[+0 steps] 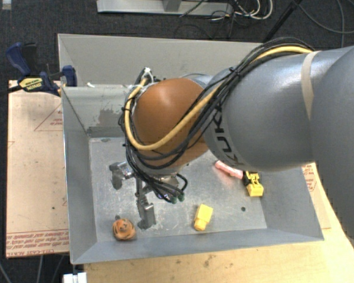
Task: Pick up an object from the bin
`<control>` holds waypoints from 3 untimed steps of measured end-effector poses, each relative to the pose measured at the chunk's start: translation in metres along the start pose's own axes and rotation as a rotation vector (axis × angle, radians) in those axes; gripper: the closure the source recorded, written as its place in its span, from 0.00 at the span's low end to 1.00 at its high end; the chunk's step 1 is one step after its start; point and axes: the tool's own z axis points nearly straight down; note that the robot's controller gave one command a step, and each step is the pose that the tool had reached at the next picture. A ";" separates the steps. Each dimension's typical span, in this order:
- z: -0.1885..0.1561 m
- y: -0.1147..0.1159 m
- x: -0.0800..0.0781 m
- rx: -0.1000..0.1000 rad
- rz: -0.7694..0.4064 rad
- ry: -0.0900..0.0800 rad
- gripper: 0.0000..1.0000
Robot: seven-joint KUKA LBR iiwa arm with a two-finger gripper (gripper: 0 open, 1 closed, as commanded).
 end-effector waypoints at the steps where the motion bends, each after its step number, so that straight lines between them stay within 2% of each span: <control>1: 0.040 0.011 0.009 -0.001 -0.217 -0.001 0.00; 2: 0.060 0.018 0.007 -0.002 -0.227 0.001 0.00; 3: 0.106 0.016 0.007 -0.002 -0.494 0.000 1.00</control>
Offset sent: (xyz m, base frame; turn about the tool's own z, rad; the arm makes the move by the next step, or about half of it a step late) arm -0.0132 0.0137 -0.0594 -0.2272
